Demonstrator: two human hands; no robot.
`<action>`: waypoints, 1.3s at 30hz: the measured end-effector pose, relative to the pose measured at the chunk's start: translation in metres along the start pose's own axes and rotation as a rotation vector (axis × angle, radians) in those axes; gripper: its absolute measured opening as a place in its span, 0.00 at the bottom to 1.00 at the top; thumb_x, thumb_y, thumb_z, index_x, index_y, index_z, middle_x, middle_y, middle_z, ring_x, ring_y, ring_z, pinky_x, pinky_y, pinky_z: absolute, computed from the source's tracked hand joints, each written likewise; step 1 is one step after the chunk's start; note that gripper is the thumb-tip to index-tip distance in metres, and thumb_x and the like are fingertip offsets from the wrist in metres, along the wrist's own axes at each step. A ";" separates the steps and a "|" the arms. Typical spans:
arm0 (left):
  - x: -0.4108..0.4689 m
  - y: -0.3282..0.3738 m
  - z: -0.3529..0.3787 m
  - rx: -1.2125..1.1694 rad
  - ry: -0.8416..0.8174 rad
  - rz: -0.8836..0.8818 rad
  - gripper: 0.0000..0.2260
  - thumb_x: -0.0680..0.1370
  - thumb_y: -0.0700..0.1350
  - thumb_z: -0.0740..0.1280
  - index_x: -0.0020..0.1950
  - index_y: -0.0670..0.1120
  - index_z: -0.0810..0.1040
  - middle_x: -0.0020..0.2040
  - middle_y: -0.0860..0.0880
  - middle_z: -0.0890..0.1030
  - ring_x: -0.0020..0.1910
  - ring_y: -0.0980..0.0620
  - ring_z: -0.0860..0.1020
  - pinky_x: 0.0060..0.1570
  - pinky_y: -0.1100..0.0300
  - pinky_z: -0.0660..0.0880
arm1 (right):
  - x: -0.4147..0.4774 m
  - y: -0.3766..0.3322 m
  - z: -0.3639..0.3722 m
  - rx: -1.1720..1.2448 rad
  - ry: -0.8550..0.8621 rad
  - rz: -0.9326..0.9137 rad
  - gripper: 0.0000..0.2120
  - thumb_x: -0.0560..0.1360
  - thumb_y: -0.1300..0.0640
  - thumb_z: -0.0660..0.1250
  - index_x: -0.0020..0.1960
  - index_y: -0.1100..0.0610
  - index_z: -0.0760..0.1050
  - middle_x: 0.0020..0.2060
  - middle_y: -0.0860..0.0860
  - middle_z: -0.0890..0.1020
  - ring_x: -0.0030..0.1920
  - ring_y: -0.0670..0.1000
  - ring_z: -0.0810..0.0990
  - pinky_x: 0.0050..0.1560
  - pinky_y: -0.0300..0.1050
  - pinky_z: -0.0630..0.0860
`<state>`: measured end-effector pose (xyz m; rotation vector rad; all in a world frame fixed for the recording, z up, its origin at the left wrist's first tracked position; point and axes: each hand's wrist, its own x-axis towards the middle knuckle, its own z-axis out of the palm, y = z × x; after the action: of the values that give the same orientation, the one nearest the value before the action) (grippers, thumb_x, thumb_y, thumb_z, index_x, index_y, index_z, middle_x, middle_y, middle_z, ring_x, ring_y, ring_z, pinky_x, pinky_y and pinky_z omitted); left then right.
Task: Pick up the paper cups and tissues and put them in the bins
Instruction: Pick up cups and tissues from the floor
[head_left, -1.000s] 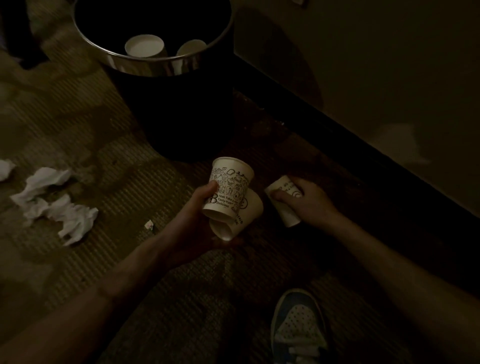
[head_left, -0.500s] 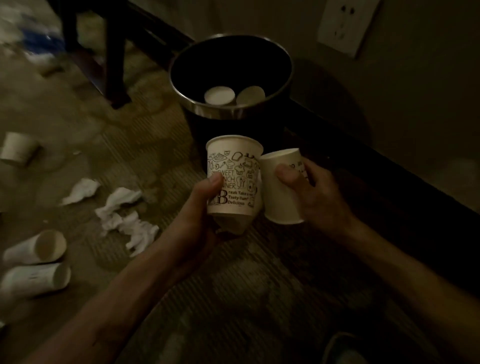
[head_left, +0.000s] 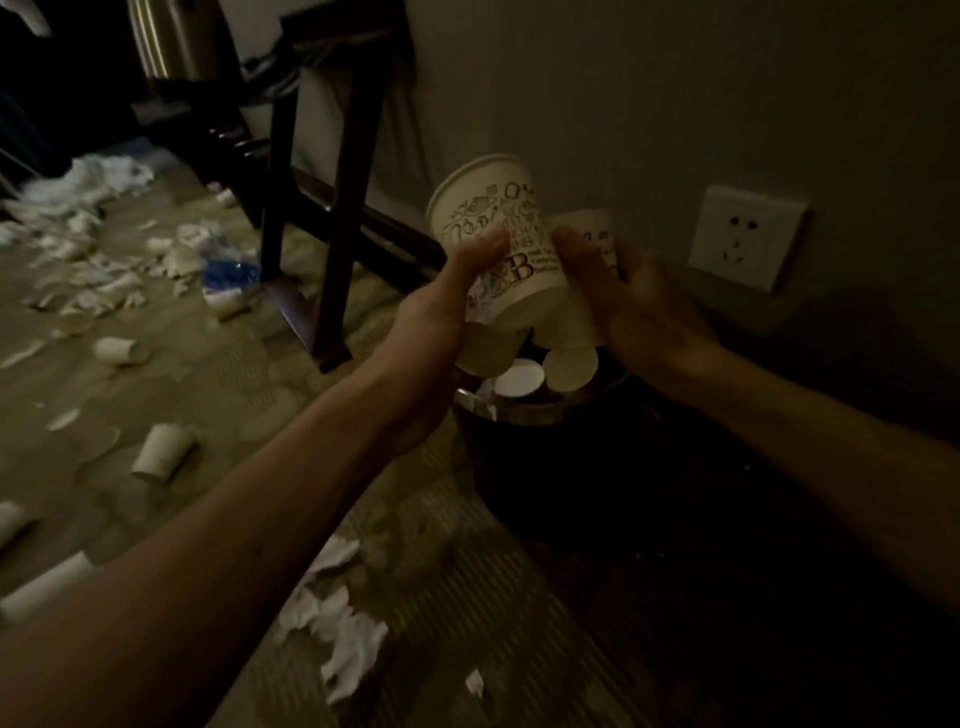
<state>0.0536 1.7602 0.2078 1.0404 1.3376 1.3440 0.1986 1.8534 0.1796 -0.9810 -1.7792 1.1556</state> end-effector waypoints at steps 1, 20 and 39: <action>0.010 0.001 0.003 0.026 0.006 -0.028 0.24 0.71 0.63 0.69 0.59 0.49 0.80 0.57 0.45 0.84 0.58 0.45 0.82 0.64 0.45 0.74 | 0.008 0.006 -0.001 -0.067 0.007 0.016 0.27 0.75 0.29 0.55 0.57 0.48 0.77 0.42 0.47 0.84 0.41 0.47 0.84 0.38 0.44 0.79; 0.092 -0.035 -0.033 0.713 0.184 -0.321 0.18 0.73 0.53 0.75 0.54 0.42 0.80 0.45 0.46 0.84 0.32 0.56 0.83 0.24 0.66 0.75 | 0.020 0.045 -0.028 -0.808 -0.126 -0.268 0.27 0.77 0.34 0.51 0.43 0.48 0.84 0.30 0.45 0.79 0.39 0.49 0.79 0.54 0.48 0.69; -0.175 -0.072 -0.159 1.387 -0.105 -0.324 0.16 0.77 0.58 0.66 0.32 0.54 0.72 0.26 0.58 0.74 0.30 0.64 0.76 0.27 0.69 0.64 | -0.149 0.077 0.173 -0.219 -0.458 -0.258 0.06 0.73 0.55 0.73 0.45 0.54 0.77 0.36 0.47 0.78 0.36 0.45 0.76 0.35 0.40 0.73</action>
<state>-0.0635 1.5546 0.1372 1.5863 2.2499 -0.0645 0.1165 1.6837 0.0294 -0.6062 -2.3593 1.0940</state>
